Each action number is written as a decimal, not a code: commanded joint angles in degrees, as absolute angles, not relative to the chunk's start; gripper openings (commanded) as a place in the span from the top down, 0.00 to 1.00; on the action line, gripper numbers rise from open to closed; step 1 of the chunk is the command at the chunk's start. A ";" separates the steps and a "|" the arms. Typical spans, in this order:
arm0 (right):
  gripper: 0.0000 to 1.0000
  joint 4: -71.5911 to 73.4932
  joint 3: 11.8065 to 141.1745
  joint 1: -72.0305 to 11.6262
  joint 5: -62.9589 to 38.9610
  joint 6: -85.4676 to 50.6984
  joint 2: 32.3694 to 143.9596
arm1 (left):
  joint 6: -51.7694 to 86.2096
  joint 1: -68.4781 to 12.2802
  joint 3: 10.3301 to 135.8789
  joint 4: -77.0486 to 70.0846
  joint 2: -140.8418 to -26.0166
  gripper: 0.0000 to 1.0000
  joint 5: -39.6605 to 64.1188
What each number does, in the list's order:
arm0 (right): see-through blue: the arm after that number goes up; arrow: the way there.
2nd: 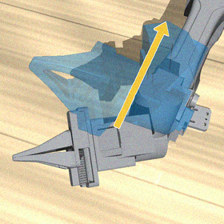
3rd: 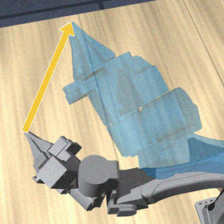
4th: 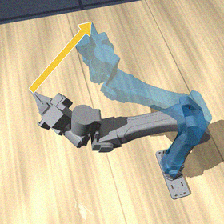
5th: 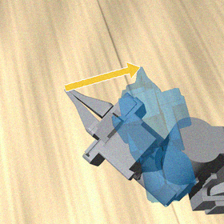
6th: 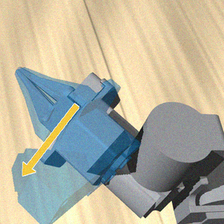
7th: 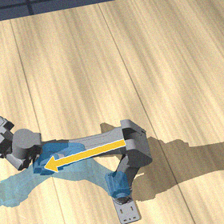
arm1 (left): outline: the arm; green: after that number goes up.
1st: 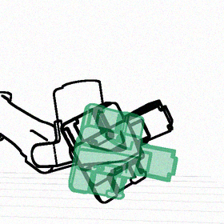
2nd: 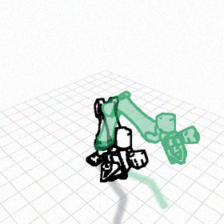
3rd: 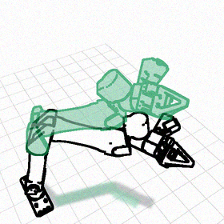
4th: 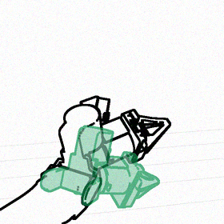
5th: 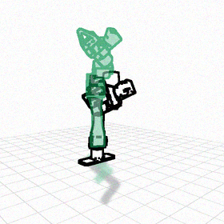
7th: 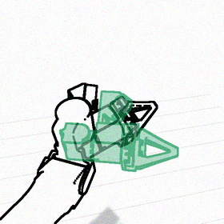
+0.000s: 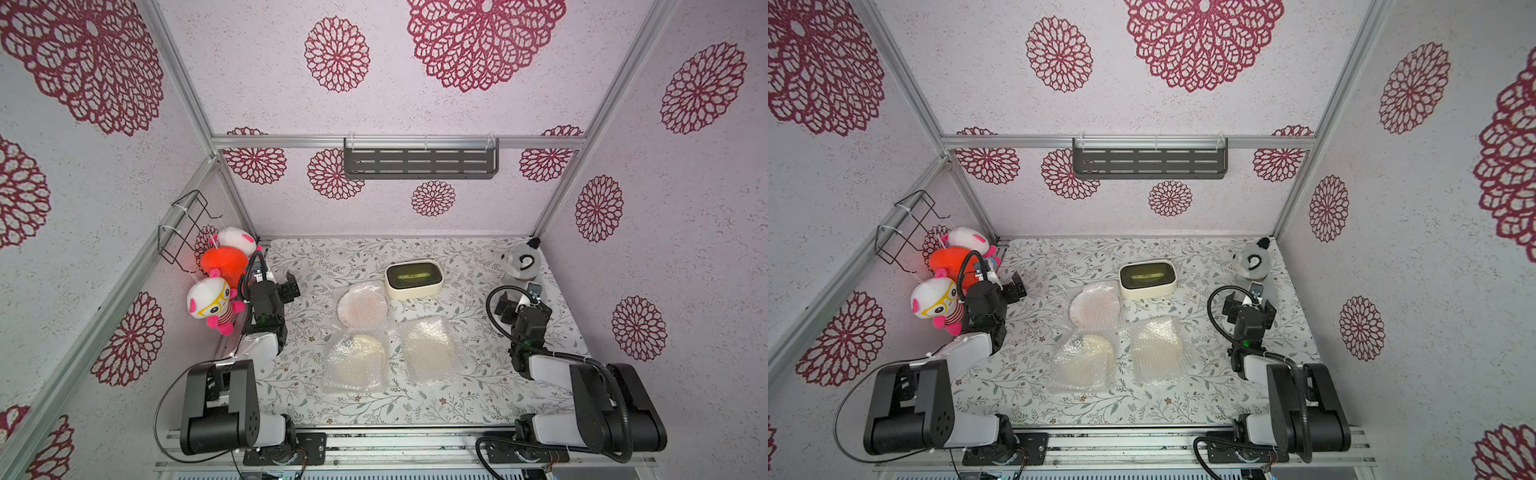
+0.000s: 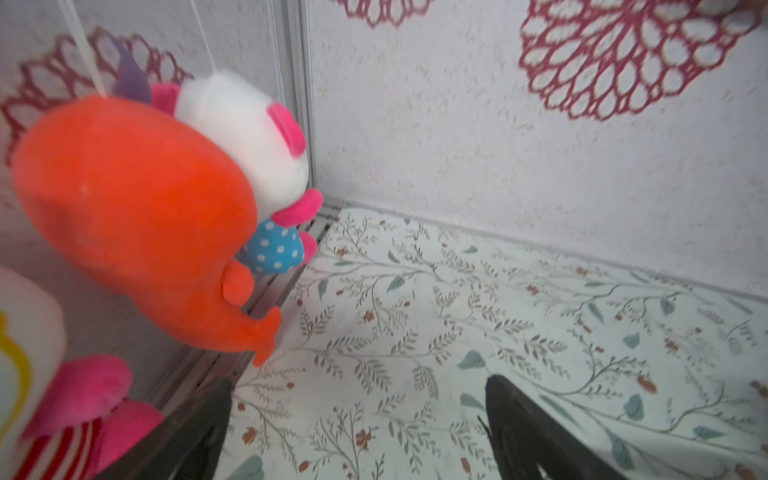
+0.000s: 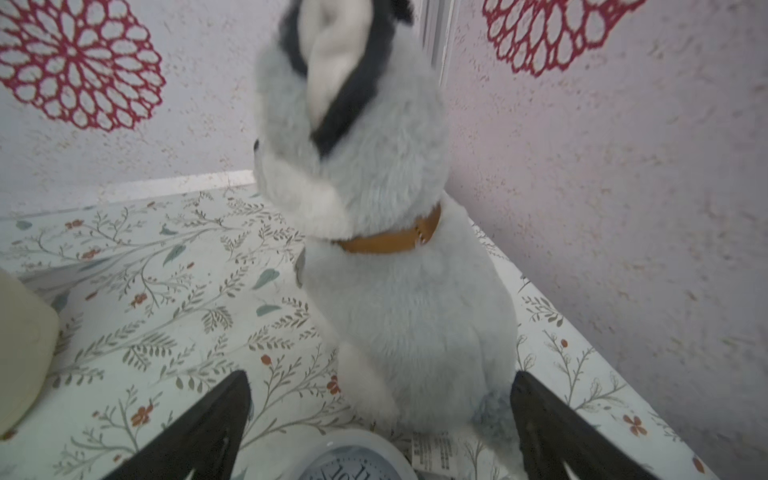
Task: Unpack dinner plates from bubble wrap
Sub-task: Adjust the bubble wrap at the center of the board.
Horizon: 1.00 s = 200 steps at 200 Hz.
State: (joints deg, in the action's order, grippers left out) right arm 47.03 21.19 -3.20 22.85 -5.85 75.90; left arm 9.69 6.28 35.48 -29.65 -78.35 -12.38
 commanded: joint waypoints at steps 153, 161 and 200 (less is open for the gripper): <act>0.11 -38.61 69.48 -3.56 -9.13 -31.98 62.75 | 39.06 -1.50 68.11 39.46 -62.16 0.02 2.04; 0.11 -39.57 69.41 -3.64 -11.78 -33.66 62.76 | 39.98 -2.76 68.69 41.03 -61.44 0.02 4.05; 0.16 -42.81 64.66 -8.97 -19.02 -39.38 60.30 | 45.29 -14.92 68.18 49.14 -56.96 0.02 7.02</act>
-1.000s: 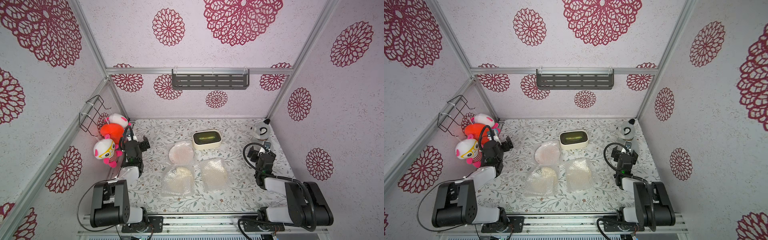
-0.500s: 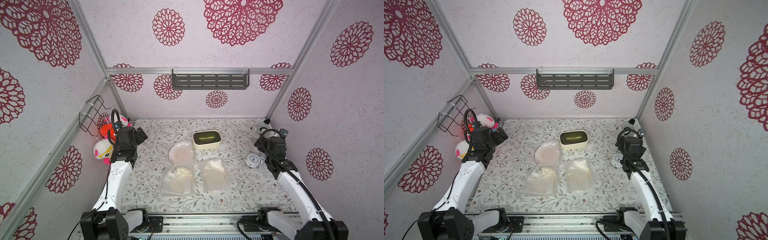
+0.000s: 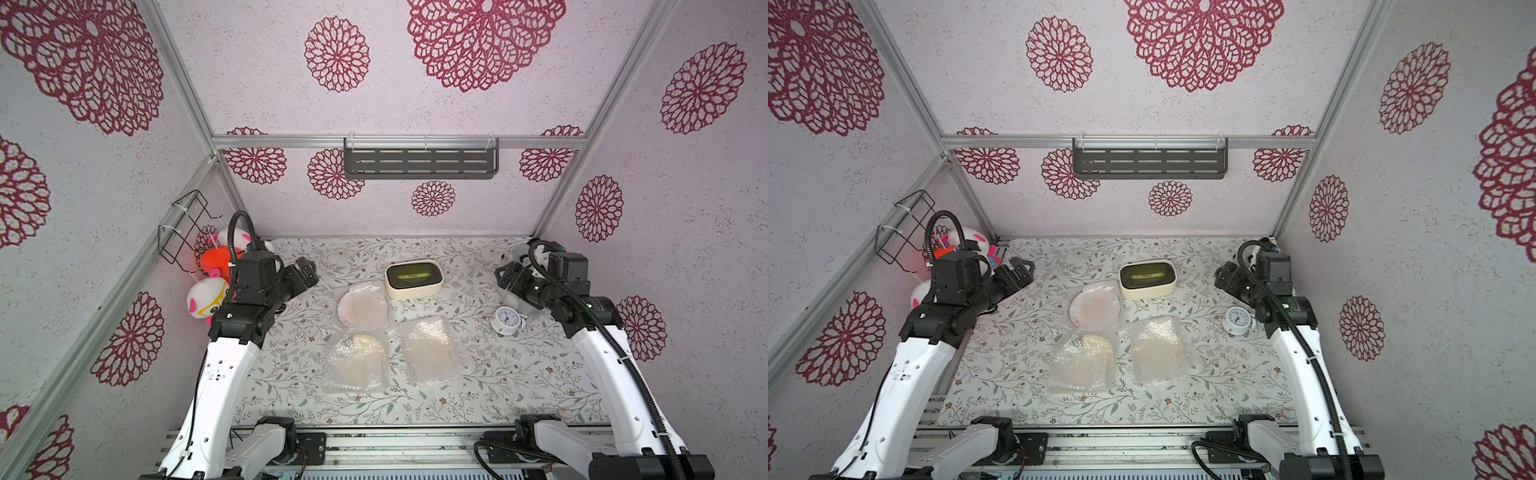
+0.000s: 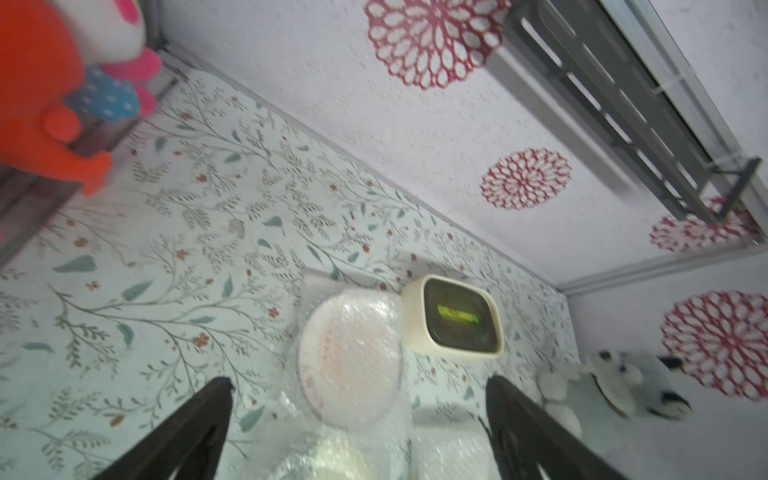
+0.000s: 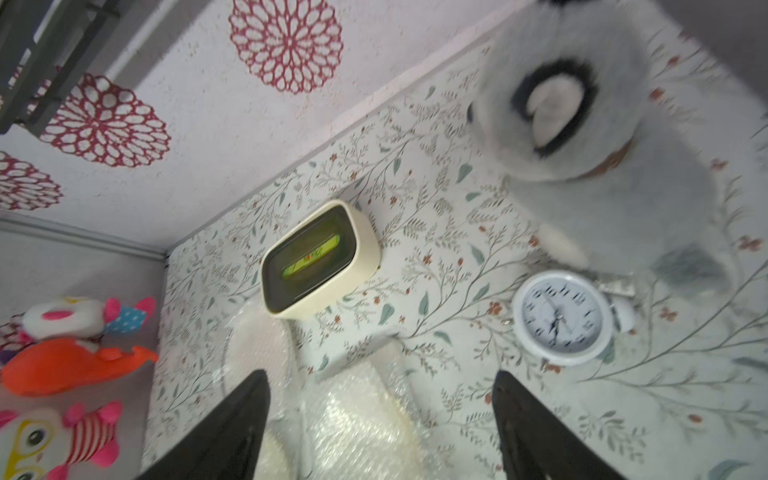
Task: Unpack dinner plates from bubble wrap
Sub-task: Adjust the bubble wrap at the center of the board.
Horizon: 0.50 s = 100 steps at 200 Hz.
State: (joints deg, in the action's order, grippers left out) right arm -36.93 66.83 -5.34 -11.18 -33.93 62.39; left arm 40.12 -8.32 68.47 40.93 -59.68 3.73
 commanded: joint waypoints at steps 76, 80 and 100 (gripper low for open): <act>0.36 -41.19 50.35 -23.25 -20.64 -47.79 53.54 | 59.76 -35.37 63.90 47.20 -58.22 0.04 4.89; 0.36 -41.14 49.81 -23.99 -19.95 -48.23 53.39 | 59.70 -35.79 63.82 46.43 -59.12 0.04 5.22; 0.40 -41.29 47.18 -26.40 -16.72 -49.86 53.62 | 59.53 -36.39 63.03 42.63 -63.64 0.07 8.14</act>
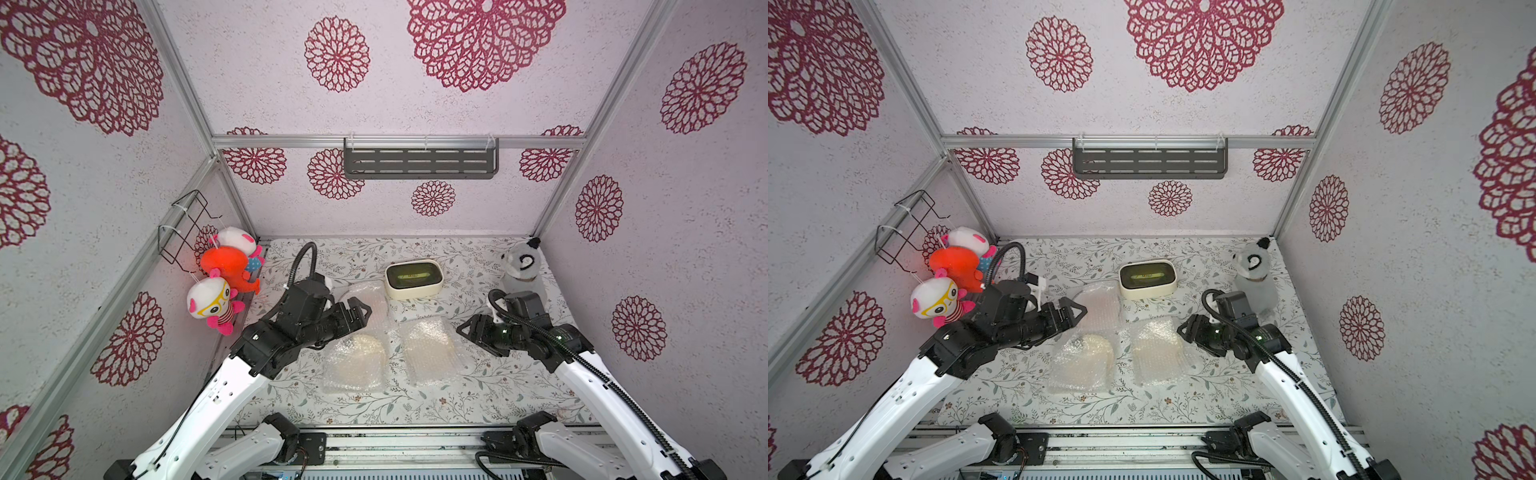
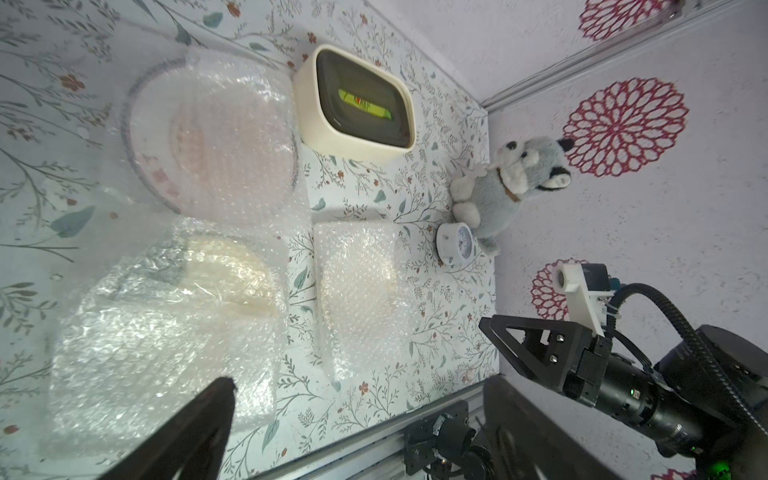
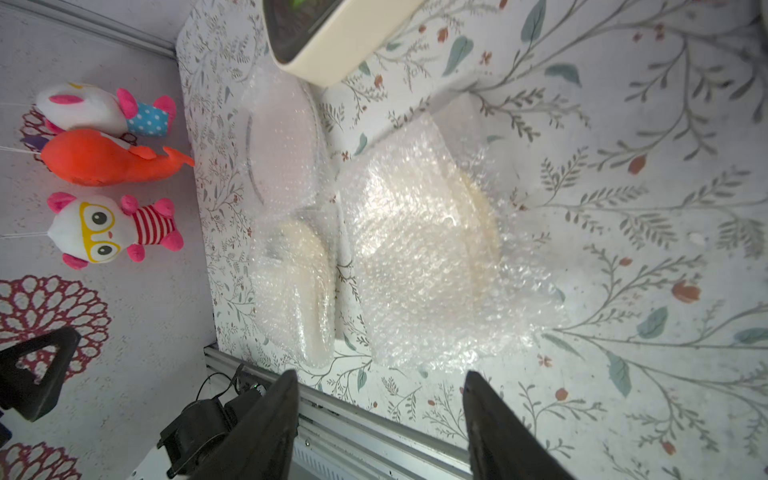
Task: Unpack dinner plates from bubble wrap
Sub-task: Adjust the bubble wrap at the center of the board.
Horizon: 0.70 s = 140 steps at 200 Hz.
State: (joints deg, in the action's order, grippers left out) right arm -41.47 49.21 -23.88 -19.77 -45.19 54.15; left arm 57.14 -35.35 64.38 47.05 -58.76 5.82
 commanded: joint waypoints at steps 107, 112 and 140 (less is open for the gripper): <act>0.44 -33.28 46.95 -26.68 -18.92 -40.51 68.68 | 60.37 -39.69 68.01 32.00 -84.55 0.22 16.07; 0.45 -32.58 47.28 -26.38 -19.31 -39.69 69.92 | 60.08 -39.88 68.70 32.18 -85.50 0.22 15.60; 0.48 -29.80 48.19 -24.17 -21.89 -37.62 74.38 | 59.09 -40.37 73.21 34.53 -90.80 0.23 15.13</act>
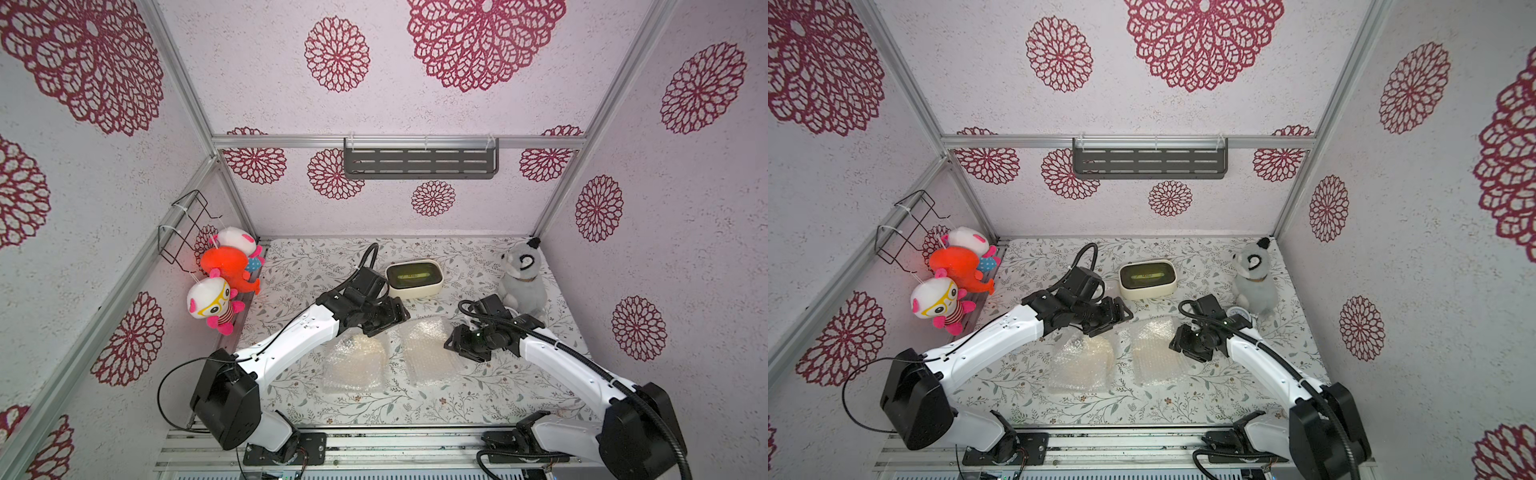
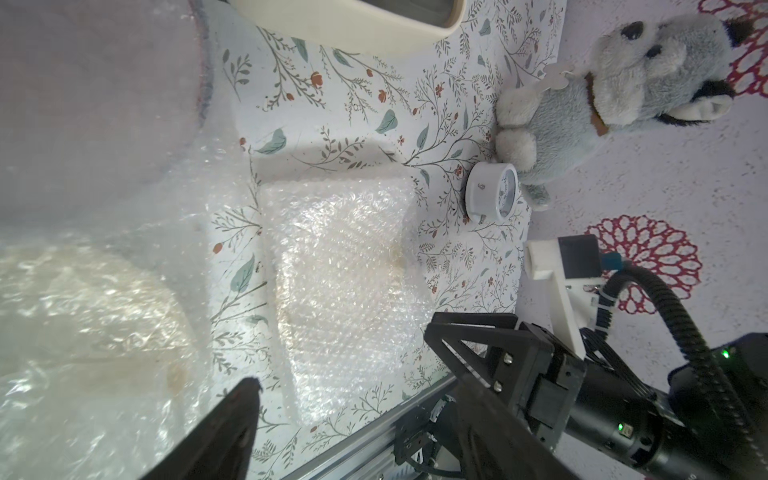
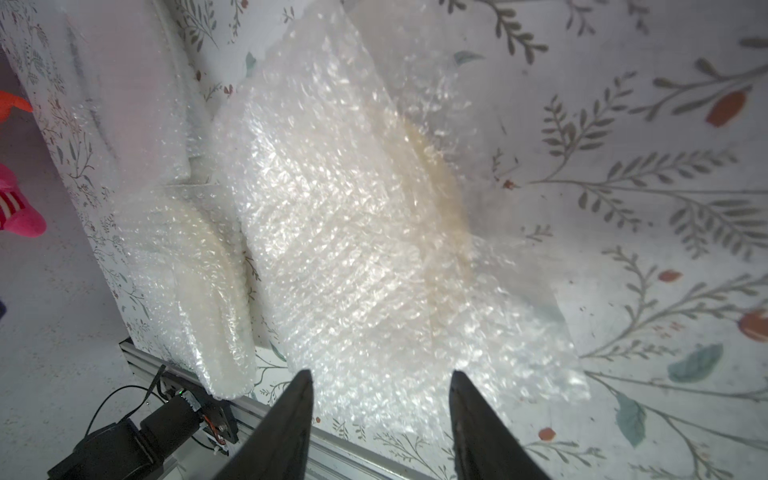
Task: Unpack dinner plates from bubble wrap
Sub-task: Adjust the bubble wrap at the center of the board.
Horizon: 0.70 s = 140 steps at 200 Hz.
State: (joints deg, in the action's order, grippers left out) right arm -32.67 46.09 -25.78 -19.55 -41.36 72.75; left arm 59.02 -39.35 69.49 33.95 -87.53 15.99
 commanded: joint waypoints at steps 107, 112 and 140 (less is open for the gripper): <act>0.51 -33.52 52.17 -15.64 -20.14 -30.04 79.98 | 56.43 -40.98 75.99 36.03 -97.66 0.27 17.49; 0.51 -33.62 51.83 -15.32 -20.40 -29.77 79.98 | 56.43 -41.04 75.37 35.66 -97.47 0.27 17.56; 0.48 -33.99 50.40 -15.06 -21.25 -29.03 79.32 | 56.21 -41.04 72.75 34.62 -97.64 0.27 18.95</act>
State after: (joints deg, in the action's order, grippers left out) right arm -31.70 51.22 -15.09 -20.34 -31.24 80.18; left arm 56.58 -40.16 74.65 35.40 -98.06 17.58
